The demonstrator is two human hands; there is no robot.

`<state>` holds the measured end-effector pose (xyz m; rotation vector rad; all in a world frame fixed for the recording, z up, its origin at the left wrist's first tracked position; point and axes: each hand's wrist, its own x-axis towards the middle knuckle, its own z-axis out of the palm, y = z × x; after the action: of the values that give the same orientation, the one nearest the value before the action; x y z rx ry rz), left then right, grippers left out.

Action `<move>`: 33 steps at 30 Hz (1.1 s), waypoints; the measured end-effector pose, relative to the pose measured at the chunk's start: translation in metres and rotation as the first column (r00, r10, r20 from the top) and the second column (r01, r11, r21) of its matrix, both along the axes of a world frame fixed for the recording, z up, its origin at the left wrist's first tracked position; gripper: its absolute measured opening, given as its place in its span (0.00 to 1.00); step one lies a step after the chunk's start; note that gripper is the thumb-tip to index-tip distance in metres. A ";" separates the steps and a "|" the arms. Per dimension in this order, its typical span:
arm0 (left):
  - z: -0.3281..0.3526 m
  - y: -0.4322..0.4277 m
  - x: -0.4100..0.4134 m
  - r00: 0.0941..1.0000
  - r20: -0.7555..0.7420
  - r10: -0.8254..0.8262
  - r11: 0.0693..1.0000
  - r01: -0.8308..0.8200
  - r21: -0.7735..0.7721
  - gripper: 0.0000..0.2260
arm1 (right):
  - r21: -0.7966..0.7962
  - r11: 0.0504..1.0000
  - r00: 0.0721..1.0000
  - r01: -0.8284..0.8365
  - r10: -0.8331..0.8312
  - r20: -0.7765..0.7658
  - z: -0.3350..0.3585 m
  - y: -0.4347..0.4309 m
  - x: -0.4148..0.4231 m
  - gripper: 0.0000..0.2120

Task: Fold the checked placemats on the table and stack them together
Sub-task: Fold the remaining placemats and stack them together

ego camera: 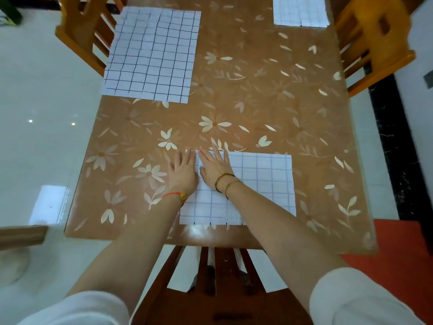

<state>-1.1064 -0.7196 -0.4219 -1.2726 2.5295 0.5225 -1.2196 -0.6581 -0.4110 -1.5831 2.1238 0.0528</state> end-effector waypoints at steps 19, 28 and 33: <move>-0.006 -0.004 0.005 1.000 0.012 0.002 0.999 -0.001 -0.032 0.28 | -0.043 0.962 0.929 0.268 -0.270 -0.254 -0.025 0.096 -0.085 0.28; -0.004 -0.011 -0.002 0.994 -0.108 0.013 0.994 -0.025 -0.110 0.19 | -0.028 0.857 0.813 0.514 -0.497 -0.303 -0.022 0.159 -0.147 0.32; 0.000 -0.022 -0.019 1.000 -0.010 0.028 0.992 -0.029 -0.120 0.20 | -0.052 0.853 0.803 0.519 -0.507 -0.313 -0.017 0.144 -0.140 0.34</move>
<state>-1.1256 -0.7417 -0.4219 -1.3526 2.5875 0.3879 -1.3598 -0.5138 -0.4277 -0.9696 2.7229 0.1731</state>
